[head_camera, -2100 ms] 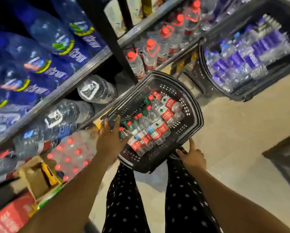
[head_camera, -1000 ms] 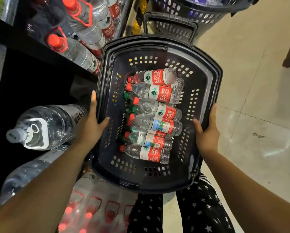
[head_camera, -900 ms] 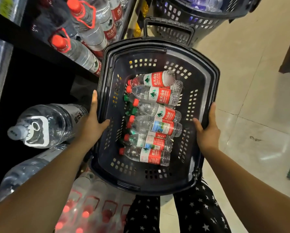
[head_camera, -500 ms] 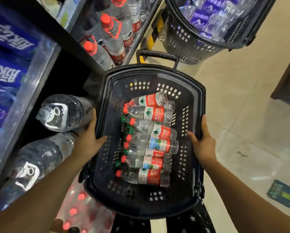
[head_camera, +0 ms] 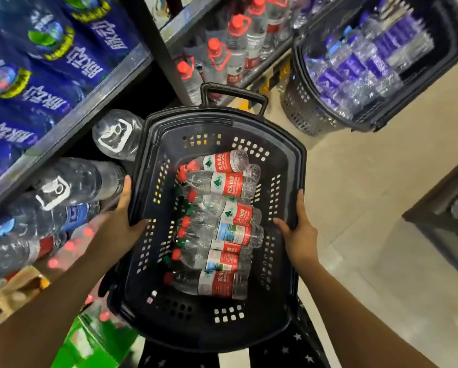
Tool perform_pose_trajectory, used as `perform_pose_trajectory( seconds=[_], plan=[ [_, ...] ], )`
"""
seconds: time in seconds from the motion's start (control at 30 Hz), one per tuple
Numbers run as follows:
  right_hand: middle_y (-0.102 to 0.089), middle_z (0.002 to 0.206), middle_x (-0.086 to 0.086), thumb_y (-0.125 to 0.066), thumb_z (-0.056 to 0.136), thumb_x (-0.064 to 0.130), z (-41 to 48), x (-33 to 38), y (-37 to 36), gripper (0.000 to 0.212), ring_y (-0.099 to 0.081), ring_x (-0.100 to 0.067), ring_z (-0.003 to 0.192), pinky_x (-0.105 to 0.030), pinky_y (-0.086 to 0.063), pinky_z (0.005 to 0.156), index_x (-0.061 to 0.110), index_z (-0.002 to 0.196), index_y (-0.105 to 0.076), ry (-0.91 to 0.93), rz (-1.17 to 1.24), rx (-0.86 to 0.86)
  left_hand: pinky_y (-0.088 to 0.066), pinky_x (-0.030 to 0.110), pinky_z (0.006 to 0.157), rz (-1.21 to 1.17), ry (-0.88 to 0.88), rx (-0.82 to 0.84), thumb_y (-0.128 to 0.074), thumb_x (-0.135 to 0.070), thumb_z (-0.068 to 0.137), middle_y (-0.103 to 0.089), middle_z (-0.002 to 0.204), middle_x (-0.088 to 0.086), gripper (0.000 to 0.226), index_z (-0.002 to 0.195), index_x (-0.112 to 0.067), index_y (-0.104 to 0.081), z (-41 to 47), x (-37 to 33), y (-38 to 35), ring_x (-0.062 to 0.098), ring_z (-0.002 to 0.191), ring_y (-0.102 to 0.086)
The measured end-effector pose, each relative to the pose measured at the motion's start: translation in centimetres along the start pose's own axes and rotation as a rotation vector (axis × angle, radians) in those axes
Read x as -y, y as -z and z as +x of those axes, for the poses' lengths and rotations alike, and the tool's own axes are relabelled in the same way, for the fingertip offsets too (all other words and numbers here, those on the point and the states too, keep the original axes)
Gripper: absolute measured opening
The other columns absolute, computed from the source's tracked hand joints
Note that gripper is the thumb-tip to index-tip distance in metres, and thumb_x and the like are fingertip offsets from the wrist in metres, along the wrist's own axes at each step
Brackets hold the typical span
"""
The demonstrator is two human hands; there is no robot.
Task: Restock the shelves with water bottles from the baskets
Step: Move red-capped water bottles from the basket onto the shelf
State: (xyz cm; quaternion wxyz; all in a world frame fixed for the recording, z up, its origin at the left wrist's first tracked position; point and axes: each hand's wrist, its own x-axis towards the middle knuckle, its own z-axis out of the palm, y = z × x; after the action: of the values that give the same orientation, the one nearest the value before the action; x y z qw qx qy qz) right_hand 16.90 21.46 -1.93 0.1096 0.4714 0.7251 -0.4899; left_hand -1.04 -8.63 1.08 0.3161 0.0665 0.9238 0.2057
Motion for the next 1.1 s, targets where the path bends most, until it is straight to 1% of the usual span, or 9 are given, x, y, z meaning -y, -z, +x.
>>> perform_pose_trajectory(
  seconds=[0.07,0.17,0.27,0.4,0.5,0.63,0.73,0.87,1.1],
  plan=[
    [-0.052,0.139,0.0,-0.061,0.094,0.019,0.1,0.5,1.6,0.081,-0.051,-0.008,0.112,-0.029,-0.041,0.101,0.041,0.152,-0.009,0.052,-0.038,0.038,-0.046,0.024,0.051,0.028,0.088,-0.029,-0.068,-0.019,0.088,-0.066,0.08,0.011,0.099,0.151,-0.042,0.006,-2.4,-0.3,-0.8,0.025,0.057,-0.057],
    [-0.053,0.139,0.001,-0.061,0.094,0.017,0.7,1.1,3.6,0.081,-0.048,-0.004,0.108,-0.027,-0.04,0.1,0.042,0.151,-0.011,0.12,-0.07,0.093,-0.05,0.042,0.089,-0.161,0.134,-0.081,-0.069,-0.017,0.087,-0.061,0.125,0.019,0.105,0.147,-0.053,0.009,-5.1,0.6,-2.7,0.038,0.102,-0.063],
    [-0.054,0.137,0.003,-0.062,0.093,0.017,0.7,1.6,4.8,0.081,-0.05,-0.004,0.108,-0.023,-0.04,0.097,0.044,0.151,-0.01,0.17,-0.121,0.14,-0.041,0.044,0.103,-0.225,0.12,-0.142,-0.071,-0.013,0.085,-0.046,0.145,0.013,0.105,0.151,-0.043,0.004,-7.8,1.1,-4.8,0.038,0.123,-0.053],
    [-0.057,0.131,0.001,-0.061,0.094,0.018,-0.1,1.8,5.6,0.081,-0.053,-0.008,0.107,-0.027,-0.042,0.097,0.043,0.151,-0.009,0.238,-0.232,0.202,-0.046,0.039,0.094,-0.266,0.201,-0.23,-0.072,-0.013,0.084,-0.055,0.136,0.017,0.1,0.154,-0.034,-0.003,-11.7,1.6,-7.6,0.04,0.112,-0.06],
    [-0.06,0.129,-0.003,-0.061,0.093,0.018,-0.7,2.0,5.5,0.081,-0.054,-0.01,0.101,-0.03,-0.044,0.096,0.039,0.152,-0.01,0.289,-0.33,0.251,-0.051,0.042,0.088,-0.304,0.27,-0.24,-0.072,-0.014,0.083,-0.062,0.124,0.023,0.103,0.153,-0.037,-0.001,-14.3,2.7,-9.6,0.043,0.101,-0.064],
    [-0.058,0.129,-0.002,-0.063,0.092,0.024,-2.3,2.0,5.5,0.081,-0.055,-0.013,0.106,-0.027,-0.043,0.096,0.036,0.153,-0.011,0.368,-0.393,0.344,-0.051,0.05,0.091,-0.389,0.37,-0.238,-0.073,-0.016,0.081,-0.061,0.119,0.03,0.109,0.148,-0.05,0.006,-18.7,3.5,-11.8,0.046,0.102,-0.063],
    [-0.057,0.131,-0.002,-0.062,0.093,0.024,-3.3,1.8,5.5,0.08,-0.054,-0.013,0.108,-0.027,-0.042,0.095,0.033,0.153,-0.01,0.408,-0.469,0.401,-0.051,0.046,0.09,-0.377,0.474,-0.257,-0.072,-0.016,0.082,-0.067,0.104,0.031,0.105,0.152,-0.04,0.003,-22.0,3.0,-13.5,0.046,0.092,-0.064],
    [-0.056,0.136,-0.006,-0.062,0.093,0.017,-3.4,1.4,5.0,0.082,-0.059,-0.024,0.115,-0.032,-0.046,0.096,0.037,0.152,-0.009,0.452,-0.582,0.461,-0.052,0.044,0.086,-0.475,0.609,-0.263,-0.07,-0.019,0.085,-0.067,0.11,0.026,0.104,0.151,-0.043,0.007,-26.1,1.8,-15.7,0.045,0.097,-0.064],
    [-0.054,0.139,-0.008,-0.063,0.092,0.017,-3.4,0.4,5.0,0.083,-0.058,-0.031,0.116,-0.037,-0.046,0.097,0.037,0.151,-0.009,0.629,-0.753,0.594,-0.05,0.042,0.081,-0.592,0.812,-0.39,-0.069,-0.021,0.087,-0.068,0.103,0.027,0.102,0.151,-0.04,0.008,-32.7,-2.6,-22.1,0.046,0.093,-0.063]
  ],
)
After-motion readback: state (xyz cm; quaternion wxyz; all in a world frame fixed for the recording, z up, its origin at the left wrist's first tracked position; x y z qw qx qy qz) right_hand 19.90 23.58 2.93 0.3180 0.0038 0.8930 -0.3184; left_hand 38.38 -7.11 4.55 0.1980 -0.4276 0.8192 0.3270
